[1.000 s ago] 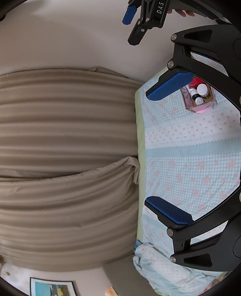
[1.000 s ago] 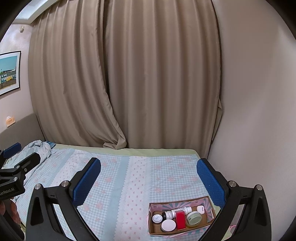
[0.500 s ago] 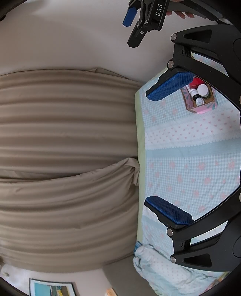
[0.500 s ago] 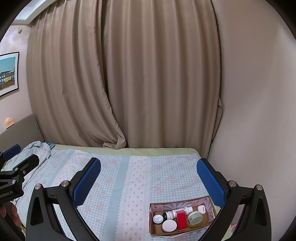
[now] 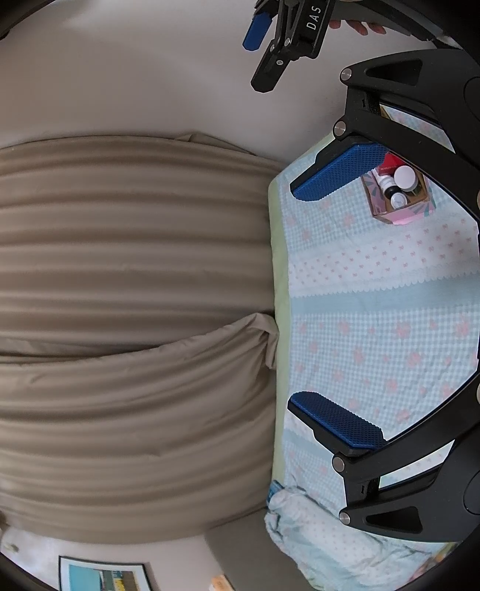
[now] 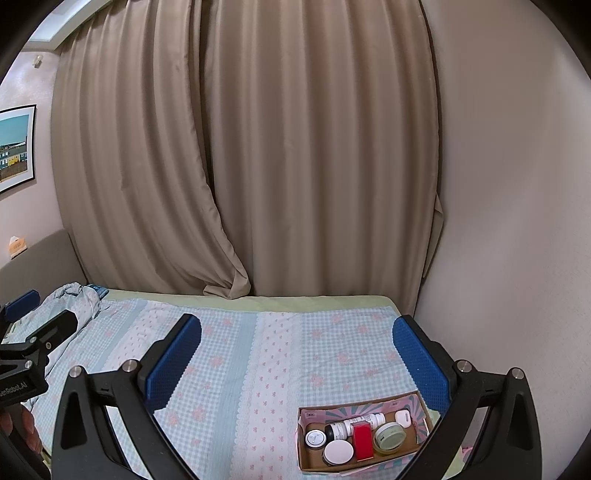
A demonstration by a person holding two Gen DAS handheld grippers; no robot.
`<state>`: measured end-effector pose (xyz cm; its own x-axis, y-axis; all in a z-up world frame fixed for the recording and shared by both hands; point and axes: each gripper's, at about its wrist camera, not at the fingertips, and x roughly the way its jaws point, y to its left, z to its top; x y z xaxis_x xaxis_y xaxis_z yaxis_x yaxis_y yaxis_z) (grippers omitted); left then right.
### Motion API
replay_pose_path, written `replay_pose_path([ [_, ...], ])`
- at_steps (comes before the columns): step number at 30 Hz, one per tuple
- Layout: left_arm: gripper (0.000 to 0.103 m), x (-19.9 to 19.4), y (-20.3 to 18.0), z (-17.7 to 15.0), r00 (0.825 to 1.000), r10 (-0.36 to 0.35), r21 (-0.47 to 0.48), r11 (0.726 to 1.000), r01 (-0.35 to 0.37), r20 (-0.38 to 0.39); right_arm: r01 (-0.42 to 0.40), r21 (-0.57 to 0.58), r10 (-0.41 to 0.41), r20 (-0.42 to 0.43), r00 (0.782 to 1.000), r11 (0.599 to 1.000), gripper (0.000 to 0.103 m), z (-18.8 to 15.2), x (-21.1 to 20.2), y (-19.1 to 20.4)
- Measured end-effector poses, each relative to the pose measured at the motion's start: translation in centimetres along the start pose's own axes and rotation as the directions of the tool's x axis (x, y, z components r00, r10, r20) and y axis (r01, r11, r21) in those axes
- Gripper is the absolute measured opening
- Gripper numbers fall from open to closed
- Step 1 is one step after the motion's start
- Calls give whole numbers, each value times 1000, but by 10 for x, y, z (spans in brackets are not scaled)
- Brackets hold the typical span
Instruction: Organize rigid objects
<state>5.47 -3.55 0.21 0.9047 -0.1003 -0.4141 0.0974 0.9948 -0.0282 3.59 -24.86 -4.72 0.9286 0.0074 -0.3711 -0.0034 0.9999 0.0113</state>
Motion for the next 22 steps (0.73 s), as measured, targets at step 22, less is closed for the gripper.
replay_pose_path([
  [22,103,4,-8,-4,998,25,6,1000,-25,59,14,3,-14,-1,1000,1000,103,2,5,2],
])
